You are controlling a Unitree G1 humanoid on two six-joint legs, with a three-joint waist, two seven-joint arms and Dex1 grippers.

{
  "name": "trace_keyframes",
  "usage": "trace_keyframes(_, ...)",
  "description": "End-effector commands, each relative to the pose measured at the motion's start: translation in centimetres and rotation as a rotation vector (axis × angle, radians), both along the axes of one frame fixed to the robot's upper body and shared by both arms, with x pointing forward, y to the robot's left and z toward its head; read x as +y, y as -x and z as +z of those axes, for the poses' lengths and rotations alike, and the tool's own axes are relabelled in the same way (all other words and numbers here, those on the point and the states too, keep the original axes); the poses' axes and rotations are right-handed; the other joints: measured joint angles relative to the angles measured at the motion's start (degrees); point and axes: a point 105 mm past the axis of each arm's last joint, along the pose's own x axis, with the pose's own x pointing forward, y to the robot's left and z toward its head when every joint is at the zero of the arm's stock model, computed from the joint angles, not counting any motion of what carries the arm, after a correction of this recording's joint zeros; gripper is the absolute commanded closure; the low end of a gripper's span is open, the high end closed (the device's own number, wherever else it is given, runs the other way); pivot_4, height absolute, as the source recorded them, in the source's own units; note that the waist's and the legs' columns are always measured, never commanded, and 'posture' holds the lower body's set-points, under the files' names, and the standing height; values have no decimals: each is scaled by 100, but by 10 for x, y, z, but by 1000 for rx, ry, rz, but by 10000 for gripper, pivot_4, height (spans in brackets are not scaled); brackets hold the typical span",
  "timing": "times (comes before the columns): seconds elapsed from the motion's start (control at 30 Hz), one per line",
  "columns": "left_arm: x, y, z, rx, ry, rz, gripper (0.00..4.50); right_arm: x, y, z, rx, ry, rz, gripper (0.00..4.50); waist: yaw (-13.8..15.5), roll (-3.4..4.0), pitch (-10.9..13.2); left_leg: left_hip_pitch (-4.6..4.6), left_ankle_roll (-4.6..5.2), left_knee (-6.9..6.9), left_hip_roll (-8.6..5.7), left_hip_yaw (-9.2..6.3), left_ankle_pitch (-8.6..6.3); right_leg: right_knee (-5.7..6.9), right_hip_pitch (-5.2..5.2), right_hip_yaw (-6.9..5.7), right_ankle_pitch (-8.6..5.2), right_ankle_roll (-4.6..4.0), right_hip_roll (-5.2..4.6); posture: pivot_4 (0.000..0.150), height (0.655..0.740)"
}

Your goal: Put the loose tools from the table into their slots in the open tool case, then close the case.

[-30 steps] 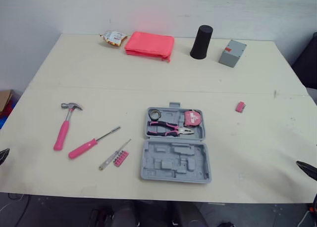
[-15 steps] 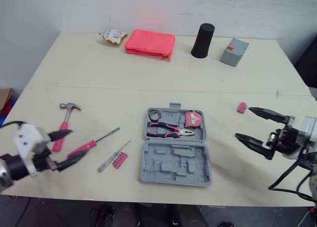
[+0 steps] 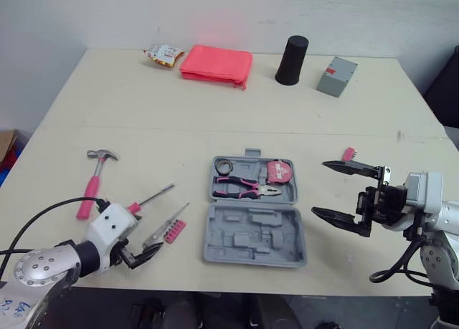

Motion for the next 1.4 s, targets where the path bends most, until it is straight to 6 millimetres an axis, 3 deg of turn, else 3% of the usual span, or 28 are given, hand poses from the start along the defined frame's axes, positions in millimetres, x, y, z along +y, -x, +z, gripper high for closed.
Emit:
trace_keyframes(0.03, 2, -3, -2, -20, -63, -18, 165, 3, 3, 5, -20, 1, 6, 0, 3, 0, 0, 0, 0, 0, 0, 0, 0, 0, 0, 0, 0, 0, 0, 1500, 7400)
trace_keyframes(0.4, -15, -21, -12, -27, -19, -27, 165, 12, 4, 15, -40, 7, -10, 0, 137, 8, -2, 19, 14, 3, -7, -6, -5, 0, 24, -6, 1, 0, -11, 1500, 7400)
trace_keyframes(0.63, -27, -18, -25, 58, 1, -91, 165, 13, 6, 14, -37, 11, -29, 0, 210, 20, -9, 26, 18, 4, -11, -15, -6, -12, 44, -15, 2, 2, -18, 1500, 7400)
trace_keyframes(0.8, -35, -16, -31, 87, 31, -116, 20919, 14, 7, 13, -36, 16, -36, 0, 281, 48, -25, 28, 31, 5, -16, -15, -15, -23, 53, -15, 3, 3, -23, 1500, 7400)
trace_keyframes(0.97, -23, -20, -37, 111, 11, -19, 42823, 15, 10, 12, -28, 13, -32, 0, 282, 61, -33, 35, 50, 6, -18, -25, -22, -22, 62, -20, 5, 4, -24, 1500, 7400)
trace_keyframes(1.13, -8, -31, -15, 40, -3, 19, 44405, 11, 21, 11, -6, 19, -14, 0, 269, 69, -37, 39, 51, 1, -15, -30, -15, -18, 63, -24, 10, -2, -22, 1500, 7400)
trace_keyframes(1.23, -26, -36, 21, -93, 91, -132, 44405, 1, 23, 8, -6, 41, -43, 0, 228, 64, -34, 37, 48, -1, -10, -31, -13, -18, 59, -27, 14, -11, -18, 1500, 7400)
trace_keyframes(1.4, -52, -34, 52, -183, 61, -439, 44405, -18, 23, 2, 38, 94, -90, 0, 251, 59, -31, 18, 44, 0, -11, -32, -14, -31, 52, -34, 14, -12, -18, 1500, 7400)
